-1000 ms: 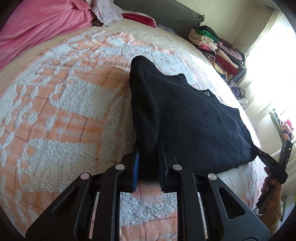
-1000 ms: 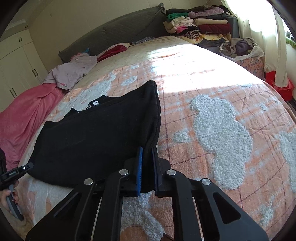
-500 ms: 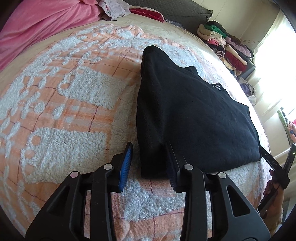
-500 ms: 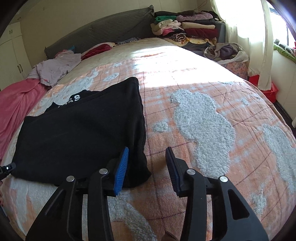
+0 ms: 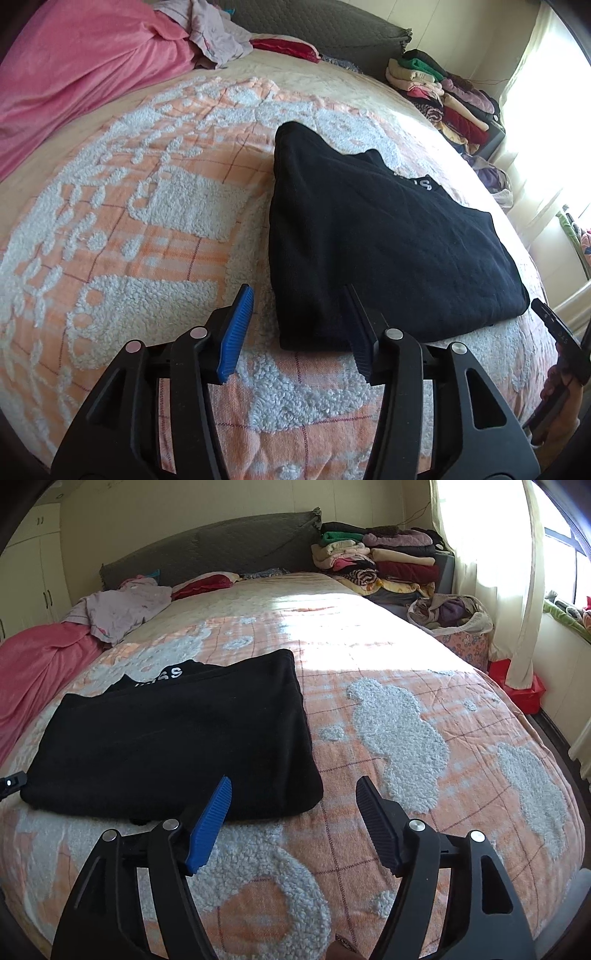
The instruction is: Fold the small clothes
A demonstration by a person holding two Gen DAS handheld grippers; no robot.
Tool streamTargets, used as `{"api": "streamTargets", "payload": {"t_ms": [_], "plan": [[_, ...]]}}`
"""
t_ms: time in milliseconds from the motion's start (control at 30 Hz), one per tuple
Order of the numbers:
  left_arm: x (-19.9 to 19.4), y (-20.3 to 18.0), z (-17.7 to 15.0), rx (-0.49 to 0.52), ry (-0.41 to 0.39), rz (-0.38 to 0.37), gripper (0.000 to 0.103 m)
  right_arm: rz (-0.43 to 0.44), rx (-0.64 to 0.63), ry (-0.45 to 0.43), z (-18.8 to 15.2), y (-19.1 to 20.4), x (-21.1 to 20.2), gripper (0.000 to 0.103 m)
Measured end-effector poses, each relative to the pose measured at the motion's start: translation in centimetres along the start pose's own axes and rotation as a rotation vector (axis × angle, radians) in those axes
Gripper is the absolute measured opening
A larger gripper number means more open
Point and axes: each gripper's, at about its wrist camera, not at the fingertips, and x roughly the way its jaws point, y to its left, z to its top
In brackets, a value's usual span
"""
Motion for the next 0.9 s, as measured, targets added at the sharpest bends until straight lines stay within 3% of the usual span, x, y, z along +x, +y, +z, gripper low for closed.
{"api": "streamTargets", "payload": {"t_ms": [133, 267, 333, 600, 900], "plan": [[-0.6, 0.0, 0.0, -0.003, -0.027, 0.008, 0.054, 0.017, -0.010, -0.011, -0.2, 1.1, -0.8, 0.080], [-1.3, 0.1, 0.2, 0.000, -0.059, 0.022, 0.063, 0.042, -0.037, -0.014, -0.2, 2.7, -1.2, 0.081], [-1.4, 0.2, 0.3, -0.004, -0.067, 0.033, 0.071, 0.060, -0.050, -0.017, -0.1, 3.6, -1.4, 0.088], [-2.3, 1.0, 0.8, -0.027, -0.117, 0.077, 0.089, 0.119, -0.131, -0.042, 0.5, 7.9, -2.3, 0.093], [-2.9, 2.4, 1.2, -0.065, -0.149, 0.111, 0.093, 0.204, -0.220, -0.070, 1.0, 13.3, -2.9, 0.096]]}}
